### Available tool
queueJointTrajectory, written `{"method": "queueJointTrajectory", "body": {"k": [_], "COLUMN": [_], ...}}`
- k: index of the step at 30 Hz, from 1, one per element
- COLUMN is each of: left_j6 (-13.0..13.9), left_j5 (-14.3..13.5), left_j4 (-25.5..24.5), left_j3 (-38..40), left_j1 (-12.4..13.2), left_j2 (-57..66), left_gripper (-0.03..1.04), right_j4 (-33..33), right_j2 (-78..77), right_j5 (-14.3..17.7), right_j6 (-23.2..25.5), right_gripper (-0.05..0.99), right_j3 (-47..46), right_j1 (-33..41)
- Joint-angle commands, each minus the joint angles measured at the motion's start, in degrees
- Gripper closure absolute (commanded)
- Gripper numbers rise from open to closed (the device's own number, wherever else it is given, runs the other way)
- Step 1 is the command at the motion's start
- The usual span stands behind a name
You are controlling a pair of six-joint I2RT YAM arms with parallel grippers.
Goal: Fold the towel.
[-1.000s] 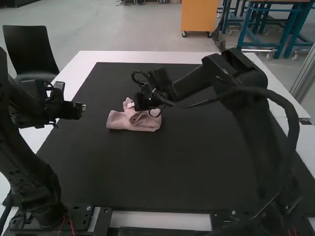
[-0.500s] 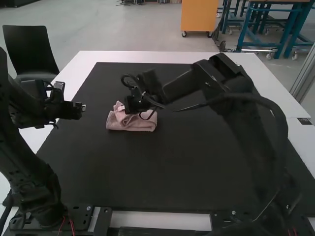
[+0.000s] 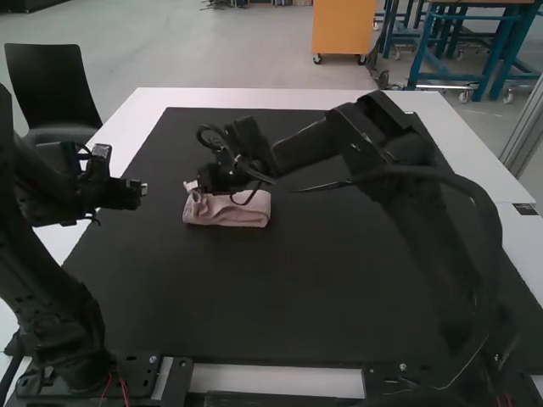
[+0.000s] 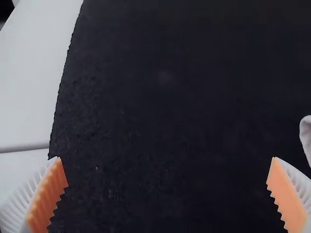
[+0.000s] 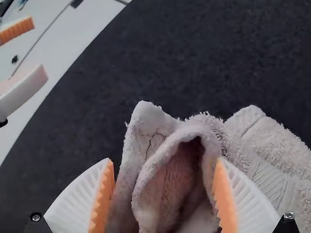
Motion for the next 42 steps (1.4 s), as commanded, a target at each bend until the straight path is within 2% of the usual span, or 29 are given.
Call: {"method": "queueJointTrajectory", "body": {"k": [1,13,14,16,17,23,29,42], "left_j6": [0.48,0.13,0.13,0.13,0.13,0.31,0.48,0.22], "left_j5": [-1.37,-3.22,-3.22,-3.22,-3.22,-3.22,-3.13,-2.95], "left_j4": [1.25,2.30,2.30,2.30,2.30,2.30,2.30,3.27], "left_j3": [-0.84,-1.54,-1.63,-1.63,-1.63,-1.72,-1.90,-2.51], "left_j1": [0.73,0.73,0.73,0.73,0.73,0.73,0.73,0.47], "left_j2": [-2.45,-3.24,-3.33,-3.51,-3.59,-4.30,-4.65,-4.74], "left_gripper": [0.04,0.04,0.04,0.04,0.04,0.04,0.04,0.04], "right_j4": [-0.29,-0.90,-0.90,-0.90,-0.64,1.03,9.20,15.71], "right_j2": [-4.31,-9.05,-9.40,-9.84,-10.20,-10.99,-10.28,-3.87], "right_j5": [-0.71,-2.64,-2.64,-2.73,-3.00,-3.17,-3.61,-5.81], "right_j6": [2.00,4.46,4.46,3.93,3.58,-1.51,-1.16,-1.08], "right_gripper": [0.46,0.46,0.51,0.78,0.97,0.96,0.96,0.96], "right_j3": [1.66,1.84,1.75,1.22,0.78,-4.40,-10.38,-10.91], "right_j1": [0.90,0.63,0.55,0.28,-0.07,-3.14,-5.25,-4.46]}}
